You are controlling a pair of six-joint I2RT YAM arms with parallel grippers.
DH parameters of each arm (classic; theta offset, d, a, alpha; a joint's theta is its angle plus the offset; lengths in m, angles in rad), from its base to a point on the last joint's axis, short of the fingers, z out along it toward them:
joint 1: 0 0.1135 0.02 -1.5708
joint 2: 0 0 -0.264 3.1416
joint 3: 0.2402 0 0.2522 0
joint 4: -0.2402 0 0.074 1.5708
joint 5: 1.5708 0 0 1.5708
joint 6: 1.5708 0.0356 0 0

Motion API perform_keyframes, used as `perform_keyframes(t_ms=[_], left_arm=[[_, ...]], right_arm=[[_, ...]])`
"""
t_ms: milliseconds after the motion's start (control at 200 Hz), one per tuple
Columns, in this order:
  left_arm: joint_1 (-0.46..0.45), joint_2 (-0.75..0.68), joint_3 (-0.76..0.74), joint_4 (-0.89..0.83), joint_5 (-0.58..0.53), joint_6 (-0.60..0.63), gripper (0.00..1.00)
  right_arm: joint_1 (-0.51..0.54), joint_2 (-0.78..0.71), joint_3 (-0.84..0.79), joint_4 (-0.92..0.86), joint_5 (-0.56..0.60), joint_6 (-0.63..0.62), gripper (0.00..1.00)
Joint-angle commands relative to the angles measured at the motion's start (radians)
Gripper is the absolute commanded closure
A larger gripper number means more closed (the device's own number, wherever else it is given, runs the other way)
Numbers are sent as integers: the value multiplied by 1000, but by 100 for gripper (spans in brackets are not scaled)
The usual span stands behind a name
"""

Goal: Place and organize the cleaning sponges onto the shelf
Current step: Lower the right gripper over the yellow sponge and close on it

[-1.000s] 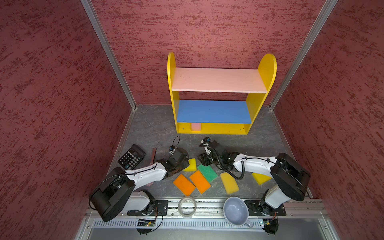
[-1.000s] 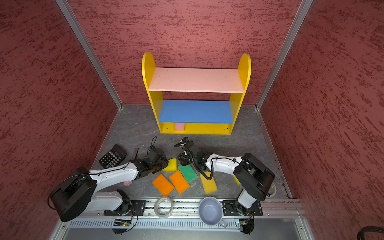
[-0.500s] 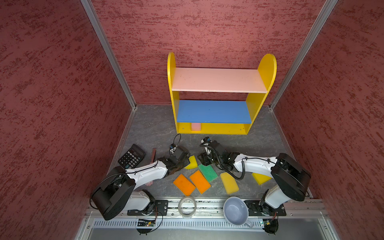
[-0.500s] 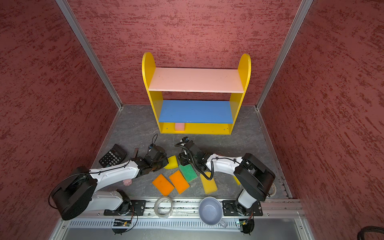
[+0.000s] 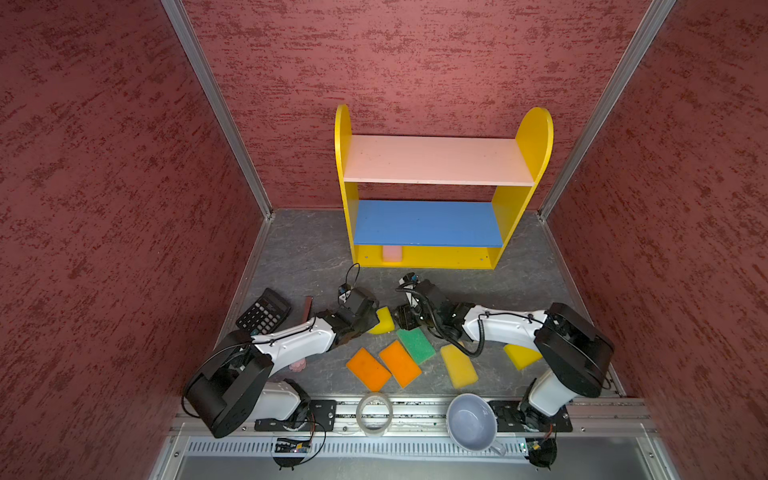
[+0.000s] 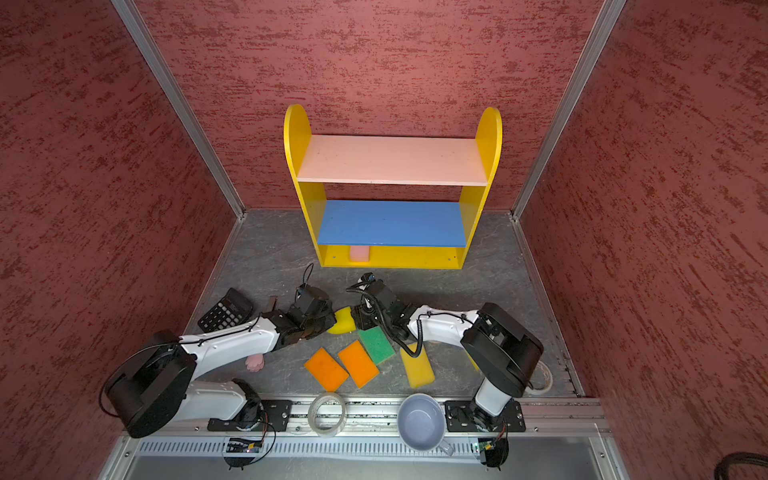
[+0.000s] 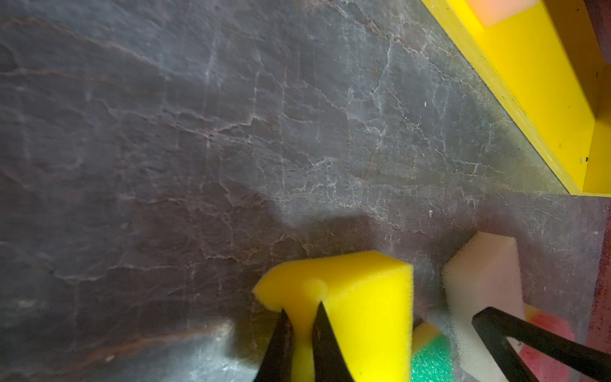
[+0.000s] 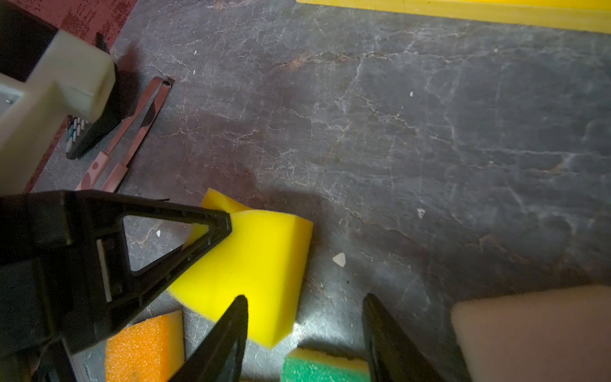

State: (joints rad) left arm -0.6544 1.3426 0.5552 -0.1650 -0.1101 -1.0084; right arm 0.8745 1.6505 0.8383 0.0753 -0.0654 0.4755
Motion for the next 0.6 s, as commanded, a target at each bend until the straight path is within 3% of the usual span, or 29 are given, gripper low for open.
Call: perform_keyframes(t_ms=[0, 205, 426, 596], left_arm=[[18, -14, 15, -13, 1, 32, 88], [43, -26, 9, -19, -2, 35, 88], [44, -49, -13, -7, -9, 20, 62], [46, -73, -23, -26, -16, 22, 51]], right_arm=[[7, -30, 4, 1, -12, 32, 41], [39, -16, -8, 15, -52, 49, 41], [41, 64, 34, 65, -70, 77, 41], [42, 156, 98, 85, -109, 106, 50]])
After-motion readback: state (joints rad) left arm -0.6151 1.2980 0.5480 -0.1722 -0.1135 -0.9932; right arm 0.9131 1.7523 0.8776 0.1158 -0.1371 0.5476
